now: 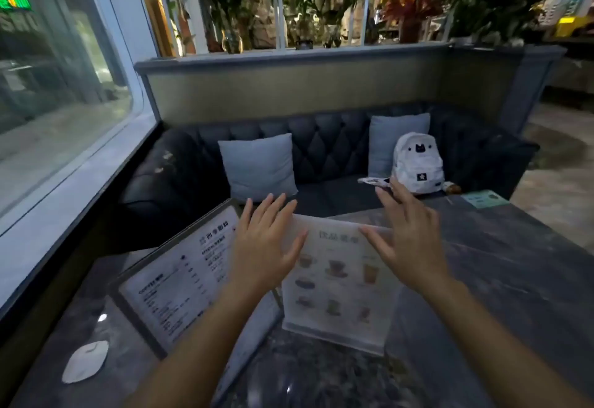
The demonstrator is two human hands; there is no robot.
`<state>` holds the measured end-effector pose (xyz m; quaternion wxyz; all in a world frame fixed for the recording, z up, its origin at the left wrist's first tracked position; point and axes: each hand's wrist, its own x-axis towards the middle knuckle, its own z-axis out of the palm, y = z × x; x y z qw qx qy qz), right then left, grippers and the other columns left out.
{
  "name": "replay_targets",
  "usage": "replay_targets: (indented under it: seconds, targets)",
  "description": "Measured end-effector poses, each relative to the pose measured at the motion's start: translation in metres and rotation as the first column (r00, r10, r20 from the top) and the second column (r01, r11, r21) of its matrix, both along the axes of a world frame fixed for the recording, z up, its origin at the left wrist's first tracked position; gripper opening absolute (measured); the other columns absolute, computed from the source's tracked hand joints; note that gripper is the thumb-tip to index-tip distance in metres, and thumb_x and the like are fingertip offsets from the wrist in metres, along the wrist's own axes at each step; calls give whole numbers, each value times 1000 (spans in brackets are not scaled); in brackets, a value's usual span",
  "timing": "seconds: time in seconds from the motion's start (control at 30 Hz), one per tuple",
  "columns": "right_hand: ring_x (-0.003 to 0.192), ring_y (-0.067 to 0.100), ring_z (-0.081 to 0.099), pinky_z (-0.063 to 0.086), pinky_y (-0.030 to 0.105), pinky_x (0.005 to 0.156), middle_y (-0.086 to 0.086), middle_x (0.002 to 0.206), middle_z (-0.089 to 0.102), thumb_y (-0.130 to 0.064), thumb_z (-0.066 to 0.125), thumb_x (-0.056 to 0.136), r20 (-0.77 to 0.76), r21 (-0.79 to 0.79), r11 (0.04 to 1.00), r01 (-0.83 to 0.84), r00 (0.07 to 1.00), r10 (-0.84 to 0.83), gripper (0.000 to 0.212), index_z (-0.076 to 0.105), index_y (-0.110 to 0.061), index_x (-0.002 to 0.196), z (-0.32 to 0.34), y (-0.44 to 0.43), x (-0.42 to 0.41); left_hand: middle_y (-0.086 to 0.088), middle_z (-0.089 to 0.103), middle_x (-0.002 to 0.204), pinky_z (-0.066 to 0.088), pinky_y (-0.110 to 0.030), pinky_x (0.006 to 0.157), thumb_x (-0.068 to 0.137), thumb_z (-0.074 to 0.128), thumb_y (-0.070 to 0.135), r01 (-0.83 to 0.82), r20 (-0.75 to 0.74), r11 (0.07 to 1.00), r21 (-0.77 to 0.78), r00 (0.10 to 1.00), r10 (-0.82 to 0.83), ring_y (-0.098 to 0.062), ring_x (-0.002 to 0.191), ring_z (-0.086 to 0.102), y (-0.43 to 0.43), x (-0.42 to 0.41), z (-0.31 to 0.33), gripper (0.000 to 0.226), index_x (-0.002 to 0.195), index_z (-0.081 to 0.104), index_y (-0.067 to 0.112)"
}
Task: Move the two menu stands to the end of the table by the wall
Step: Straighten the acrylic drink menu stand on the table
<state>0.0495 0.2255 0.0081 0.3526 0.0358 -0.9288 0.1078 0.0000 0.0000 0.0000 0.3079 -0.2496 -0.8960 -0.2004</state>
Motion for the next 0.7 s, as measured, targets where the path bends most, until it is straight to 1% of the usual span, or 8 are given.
replay_targets:
  seconds: [0.07,0.13,0.23,0.3,0.43,0.53,0.63,0.7]
  targets:
    - [110,27,55,36,37,90,15,126,57,-42,53,83,-84,-2,1000,-19,996,19,48,54,-8,117,-1,2,-1,-11,63,121,23,-45,111,86,51,38,14,-40,1000,23,999,-13,-25,119,53,2,-3,-1,42,117,59,10]
    - [94,23,58,35,31,81,15,102,67,-34,52,84,-164,9,999,-51,985,52,33,62,-6,99,-6,4,1,-11,68,108,35,-44,103,84,57,30,21,-37,998,59,999,-19,-27,104,61,3,-4,-2,33,108,63,8]
    - [71,27,57,35,32,65,12,76,66,-26,51,86,-186,21,991,-133,973,135,23,62,-7,83,-12,7,4,-12,69,94,48,-40,81,82,60,23,52,-36,994,100,998,-49,-30,88,63,3,-7,0,24,99,66,6]
    - [66,30,58,35,32,62,12,72,65,-25,49,87,-172,13,989,-145,974,145,23,62,-6,82,-13,8,5,-12,69,91,51,-40,72,81,63,20,67,-13,990,121,998,-66,-31,84,62,1,-10,2,21,97,67,7]
    - [69,24,57,37,29,65,14,75,67,-26,50,84,-165,-75,982,-171,974,157,26,62,-3,87,-13,8,7,-9,68,90,50,-40,65,82,65,18,76,24,988,137,997,-80,-28,79,61,1,-12,4,16,96,67,10]
    - [70,21,53,35,27,65,15,75,65,-25,50,83,-167,-99,978,-181,972,163,25,60,-3,86,-12,11,9,-6,66,95,48,-35,64,85,62,19,76,76,978,195,993,-93,-23,81,60,2,-12,3,15,99,65,13]
    - [68,31,60,40,32,65,15,77,66,-22,54,83,-159,-121,983,-137,980,117,20,61,-3,85,-15,17,14,-4,65,99,49,-36,66,86,60,19,66,108,970,233,990,-93,-20,87,59,4,-11,2,16,101,64,16]
    - [69,32,61,44,38,64,15,78,66,-17,57,81,-153,-128,986,-110,984,90,15,61,-3,85,-16,20,18,-3,65,99,50,-37,66,86,59,20,61,108,970,237,990,-89,-20,87,59,4,-11,1,15,100,64,16]
